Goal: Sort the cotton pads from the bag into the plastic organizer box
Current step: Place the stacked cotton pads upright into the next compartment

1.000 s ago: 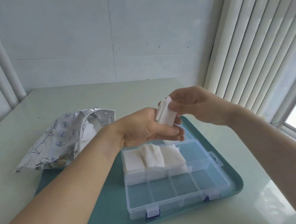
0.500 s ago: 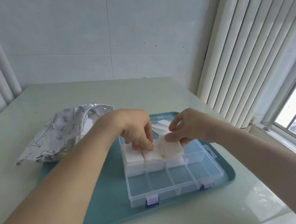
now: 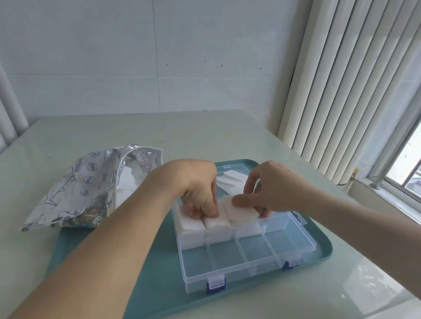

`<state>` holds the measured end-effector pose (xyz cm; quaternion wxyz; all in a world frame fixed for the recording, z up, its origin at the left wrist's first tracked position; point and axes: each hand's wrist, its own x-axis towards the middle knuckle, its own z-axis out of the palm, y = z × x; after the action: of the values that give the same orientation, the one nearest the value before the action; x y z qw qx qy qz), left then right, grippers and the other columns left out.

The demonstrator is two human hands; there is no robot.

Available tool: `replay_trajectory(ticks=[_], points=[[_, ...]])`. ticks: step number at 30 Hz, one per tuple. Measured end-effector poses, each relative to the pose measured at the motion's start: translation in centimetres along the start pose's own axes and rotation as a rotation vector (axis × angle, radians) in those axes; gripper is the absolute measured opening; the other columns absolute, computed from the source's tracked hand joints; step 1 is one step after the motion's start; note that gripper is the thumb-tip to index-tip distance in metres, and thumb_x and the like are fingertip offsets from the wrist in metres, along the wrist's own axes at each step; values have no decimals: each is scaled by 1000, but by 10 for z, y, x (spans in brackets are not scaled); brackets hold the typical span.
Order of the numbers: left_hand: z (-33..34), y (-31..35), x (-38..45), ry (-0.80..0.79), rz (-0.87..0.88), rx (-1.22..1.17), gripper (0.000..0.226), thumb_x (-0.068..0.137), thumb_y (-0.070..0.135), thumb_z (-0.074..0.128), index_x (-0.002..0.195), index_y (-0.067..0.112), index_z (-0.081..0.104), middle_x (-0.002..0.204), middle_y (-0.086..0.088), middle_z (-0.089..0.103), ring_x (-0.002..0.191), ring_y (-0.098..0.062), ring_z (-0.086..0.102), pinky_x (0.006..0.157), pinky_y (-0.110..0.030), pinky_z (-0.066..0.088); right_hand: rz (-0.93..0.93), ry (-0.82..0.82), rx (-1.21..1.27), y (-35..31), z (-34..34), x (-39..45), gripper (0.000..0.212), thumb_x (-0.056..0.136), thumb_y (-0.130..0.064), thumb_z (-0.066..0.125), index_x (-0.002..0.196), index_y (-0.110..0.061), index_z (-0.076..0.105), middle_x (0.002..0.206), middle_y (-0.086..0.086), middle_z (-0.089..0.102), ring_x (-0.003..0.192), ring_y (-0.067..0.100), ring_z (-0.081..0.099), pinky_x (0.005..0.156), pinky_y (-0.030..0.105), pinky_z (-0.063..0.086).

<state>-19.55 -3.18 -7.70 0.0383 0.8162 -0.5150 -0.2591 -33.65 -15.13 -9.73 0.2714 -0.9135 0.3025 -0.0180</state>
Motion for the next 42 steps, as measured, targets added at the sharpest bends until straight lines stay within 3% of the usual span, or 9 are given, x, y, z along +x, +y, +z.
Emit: replay_trajectory(ticks=[7, 13, 18, 23, 27, 30, 32, 36, 42], points=[[3, 8, 1, 83, 76, -90, 44, 81, 36, 79, 114, 18, 56, 79, 0, 76, 52, -11, 65, 45, -18, 43, 41, 2, 143, 1, -10, -11, 20, 79, -19, 83, 90, -9, 69, 68, 2, 76, 63, 13, 75, 43, 7, 38], [9, 15, 1, 116, 72, -52, 41, 78, 37, 81, 106, 14, 62, 63, 5, 70, 55, -12, 67, 56, -22, 46, -60, 60, 120, 6, 0, -11, 10, 78, -16, 82, 77, -12, 73, 63, 3, 74, 55, 10, 69, 48, 9, 42], [17, 22, 3, 180, 55, 73, 41, 75, 33, 82, 106, 10, 66, 91, -6, 74, 69, -20, 64, 52, -23, 43, -127, 61, -89, 3, 5, -6, 11, 77, -27, 85, 73, -19, 79, 54, -8, 66, 47, 4, 56, 45, 13, 42], [20, 23, 5, 196, 50, 93, 23, 77, 27, 79, 95, 13, 75, 89, -5, 76, 60, -17, 60, 58, -21, 47, -60, -115, -339, -19, -24, -1, 15, 84, -29, 73, 86, -16, 80, 69, -1, 73, 53, 10, 57, 62, 22, 52], [20, 19, 7, 180, 67, 86, 16, 77, 26, 76, 90, 17, 75, 88, -5, 75, 68, -19, 68, 52, -18, 45, -46, 144, -118, -11, -44, 40, 17, 87, -17, 61, 74, -21, 71, 76, 6, 76, 66, 19, 72, 81, 35, 61], [10, 13, 2, 168, 107, -6, 16, 80, 30, 77, 91, 20, 71, 77, -1, 74, 54, -12, 64, 56, -24, 51, 18, -10, -79, -9, -32, 68, 16, 93, -8, 58, 91, -15, 72, 93, 12, 76, 87, 26, 75, 89, 40, 59], [3, 10, 1, 295, 127, -78, 9, 83, 27, 74, 89, 20, 71, 74, 4, 70, 59, -13, 63, 58, -24, 50, 19, -117, -222, -13, -23, 81, 24, 96, -18, 61, 112, -6, 72, 106, 13, 74, 100, 28, 72, 91, 38, 58], [-7, 1, 6, 560, 36, -105, 9, 89, 18, 63, 87, 15, 72, 81, 1, 68, 81, -21, 66, 66, -28, 51, -18, -252, -602, -26, -12, 89, 88, 76, -75, 65, 130, -5, 63, 127, 10, 68, 119, 28, 62, 104, 41, 48], [-1, -22, 25, 452, -108, 4, 22, 93, 10, 52, 104, 7, 71, 105, -11, 70, 94, -29, 67, 79, -38, 55, -117, -289, -684, -33, -11, 90, 83, 75, -69, 72, 136, -13, 60, 133, 3, 61, 121, 26, 57, 107, 38, 45]])
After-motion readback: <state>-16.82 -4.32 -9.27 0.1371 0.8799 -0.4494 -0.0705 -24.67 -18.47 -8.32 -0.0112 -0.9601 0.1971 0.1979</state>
